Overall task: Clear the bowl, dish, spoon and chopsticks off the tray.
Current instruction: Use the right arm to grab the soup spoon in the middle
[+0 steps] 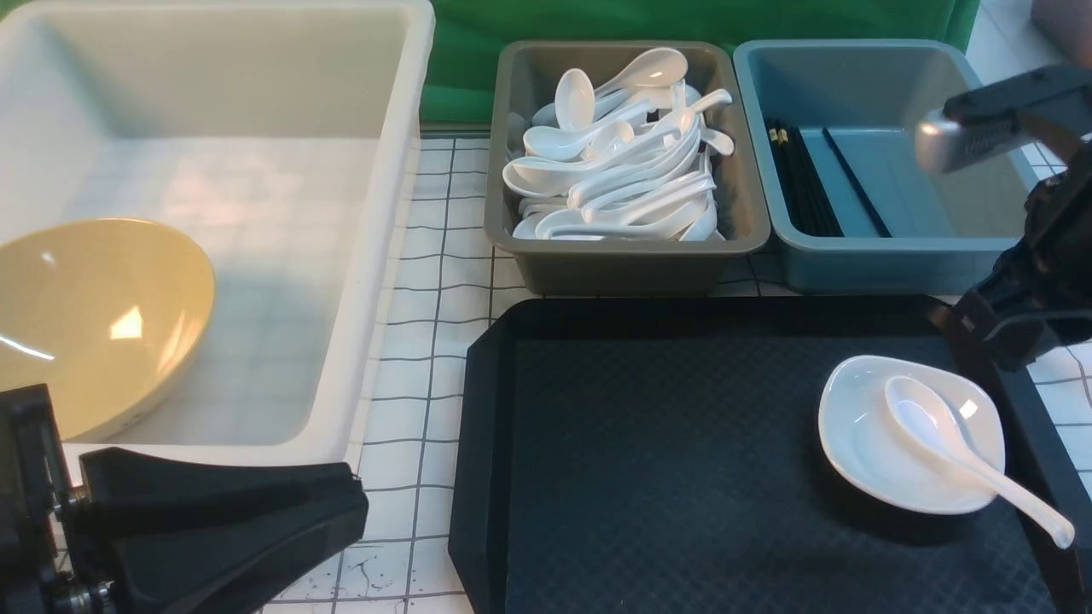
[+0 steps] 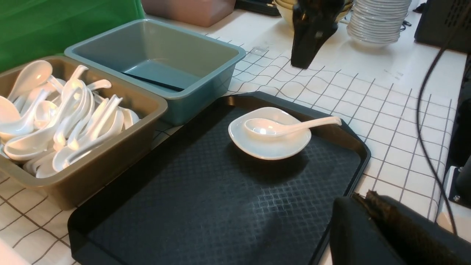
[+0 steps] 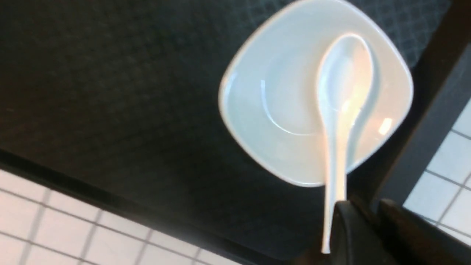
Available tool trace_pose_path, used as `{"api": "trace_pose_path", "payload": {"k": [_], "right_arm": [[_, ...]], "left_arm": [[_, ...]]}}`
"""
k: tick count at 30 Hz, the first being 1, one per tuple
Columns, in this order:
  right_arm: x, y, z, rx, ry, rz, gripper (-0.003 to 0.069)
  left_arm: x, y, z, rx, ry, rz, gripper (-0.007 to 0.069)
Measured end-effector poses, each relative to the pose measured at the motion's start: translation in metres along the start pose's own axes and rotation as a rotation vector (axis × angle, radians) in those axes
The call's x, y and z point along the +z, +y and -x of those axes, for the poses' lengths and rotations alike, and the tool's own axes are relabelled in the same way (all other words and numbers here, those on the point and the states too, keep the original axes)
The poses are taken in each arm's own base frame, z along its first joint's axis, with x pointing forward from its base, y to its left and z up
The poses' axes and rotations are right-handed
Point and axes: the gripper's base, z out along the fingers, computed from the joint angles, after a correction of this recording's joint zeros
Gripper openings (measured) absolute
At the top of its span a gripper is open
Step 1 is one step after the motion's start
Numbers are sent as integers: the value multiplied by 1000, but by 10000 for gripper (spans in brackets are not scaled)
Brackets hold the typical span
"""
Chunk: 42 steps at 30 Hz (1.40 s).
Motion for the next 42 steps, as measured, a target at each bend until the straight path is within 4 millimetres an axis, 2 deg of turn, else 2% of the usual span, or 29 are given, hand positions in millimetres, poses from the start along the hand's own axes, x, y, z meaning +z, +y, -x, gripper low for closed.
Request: {"api": "trace_pose_path", "payload": {"k": [3, 5, 6, 11, 14, 21, 28, 42], "right_arm": [[21, -2, -2, -11, 78, -19, 150], [47, -8, -6, -6, 180, -27, 218], [53, -11, -7, -7, 203, -27, 243], [94, -30, -1, -2, 310, -18, 384], [109, -33, 2, -14, 340, -11, 420], [112, -31, 9, 4, 314, 23, 434], [121, -26, 22, -9, 206, 42, 437], [147, -28, 26, -27, 245, 27, 449]], "left_arm": [[0, 0, 0, -4, -1, -2, -1], [0, -1, 1, -20, -7, -9, -1], [0, -1, 1, -24, -8, -11, -1], [0, -1, 1, -36, -12, -16, -1], [0, -2, 1, -39, -13, -17, -1], [0, -2, 1, -39, -13, -17, -1], [0, -2, 1, -39, -13, -17, -1], [0, -2, 2, -47, -16, -20, -1]]}}
